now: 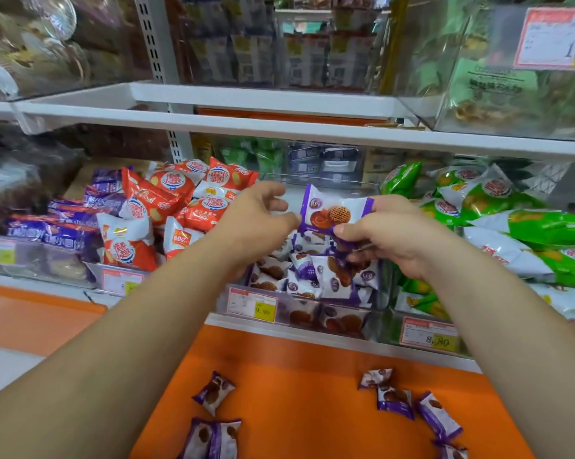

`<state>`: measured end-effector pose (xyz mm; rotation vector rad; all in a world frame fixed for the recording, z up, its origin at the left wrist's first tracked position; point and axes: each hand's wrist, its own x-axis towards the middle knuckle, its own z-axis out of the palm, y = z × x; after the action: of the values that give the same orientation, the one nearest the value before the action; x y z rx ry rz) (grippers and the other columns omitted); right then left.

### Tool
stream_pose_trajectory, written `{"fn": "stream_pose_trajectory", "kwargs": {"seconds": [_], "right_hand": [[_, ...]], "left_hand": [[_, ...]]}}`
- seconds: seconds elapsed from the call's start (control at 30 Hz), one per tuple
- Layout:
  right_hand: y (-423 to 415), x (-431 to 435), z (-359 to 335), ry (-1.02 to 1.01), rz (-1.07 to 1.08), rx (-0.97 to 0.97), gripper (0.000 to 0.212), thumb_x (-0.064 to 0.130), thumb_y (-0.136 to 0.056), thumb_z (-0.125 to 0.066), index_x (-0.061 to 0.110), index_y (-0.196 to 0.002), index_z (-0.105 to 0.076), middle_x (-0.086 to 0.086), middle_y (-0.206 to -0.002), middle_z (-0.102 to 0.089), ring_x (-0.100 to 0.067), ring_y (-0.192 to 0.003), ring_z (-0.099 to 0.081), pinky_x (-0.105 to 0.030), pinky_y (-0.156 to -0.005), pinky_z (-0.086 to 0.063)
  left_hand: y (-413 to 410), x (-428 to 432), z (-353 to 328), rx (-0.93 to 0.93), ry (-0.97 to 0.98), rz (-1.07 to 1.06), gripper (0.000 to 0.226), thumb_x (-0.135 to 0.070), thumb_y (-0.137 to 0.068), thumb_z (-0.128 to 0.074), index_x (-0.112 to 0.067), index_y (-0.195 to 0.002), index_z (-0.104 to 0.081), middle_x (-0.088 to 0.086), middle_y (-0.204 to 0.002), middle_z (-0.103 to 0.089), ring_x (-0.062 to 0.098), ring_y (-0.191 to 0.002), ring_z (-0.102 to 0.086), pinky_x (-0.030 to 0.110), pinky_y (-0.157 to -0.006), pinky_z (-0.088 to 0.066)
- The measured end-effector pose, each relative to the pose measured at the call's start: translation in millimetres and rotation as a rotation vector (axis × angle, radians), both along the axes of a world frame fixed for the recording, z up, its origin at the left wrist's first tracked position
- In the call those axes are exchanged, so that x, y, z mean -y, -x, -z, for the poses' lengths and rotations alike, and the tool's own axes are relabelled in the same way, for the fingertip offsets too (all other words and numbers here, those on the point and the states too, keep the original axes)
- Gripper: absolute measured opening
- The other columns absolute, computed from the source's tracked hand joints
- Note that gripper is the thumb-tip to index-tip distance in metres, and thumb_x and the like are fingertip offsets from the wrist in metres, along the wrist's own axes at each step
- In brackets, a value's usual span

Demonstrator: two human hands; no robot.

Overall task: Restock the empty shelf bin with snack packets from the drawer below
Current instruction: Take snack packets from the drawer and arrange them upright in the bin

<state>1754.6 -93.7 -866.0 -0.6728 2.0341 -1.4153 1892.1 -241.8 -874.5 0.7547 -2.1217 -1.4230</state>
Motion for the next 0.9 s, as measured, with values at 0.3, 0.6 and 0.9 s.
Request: {"fn": "stream_pose_trajectory", "kwargs": {"seconds": [0.3,0.6,0.9], "right_hand": [[-29.1,29.1,1.6,0.057,-0.295,-0.147,0.026,0.023,-0.08,-0.087,0.02,-0.103,-0.074,-0.01,-0.099,-0.078,-0.022,-0.087,-0.072,-0.045,-0.081,-0.058],[-41.6,61.3,28.7,-0.256,-0.288,-0.562,0.021,0.03,-0.082,-0.085,0.02,-0.096,-0.073,-0.005,-0.082,-0.074,-0.014,-0.056,-0.063,-0.03,-0.06,-0.055],[-56.4,85.3,64.3,-0.391,-0.362,-0.632,0.018,0.028,-0.077,-0.086,0.027,-0.07,-0.069,0.012,-0.078,-0.068,-0.015,-0.085,-0.069,-0.039,-0.088,-0.059]], "left_hand": [[-45.3,16.5,-35.3,0.173,0.491,0.182,0.033,-0.026,-0.083,-0.083,-0.029,-0.114,-0.073,-0.015,-0.099,-0.073,-0.001,-0.086,-0.068,0.022,-0.082,-0.058],[-43.0,38.1,-21.3,0.19,0.722,0.128,0.031,-0.012,-0.094,-0.066,-0.025,-0.121,-0.072,-0.014,-0.106,-0.069,0.0,-0.097,-0.064,0.017,-0.088,-0.051],[-40.4,43.1,-7.9,0.181,0.768,0.132,0.035,-0.008,-0.093,-0.06,-0.026,-0.12,-0.07,-0.011,-0.11,-0.069,0.008,-0.09,-0.066,0.026,-0.084,-0.054]]}}
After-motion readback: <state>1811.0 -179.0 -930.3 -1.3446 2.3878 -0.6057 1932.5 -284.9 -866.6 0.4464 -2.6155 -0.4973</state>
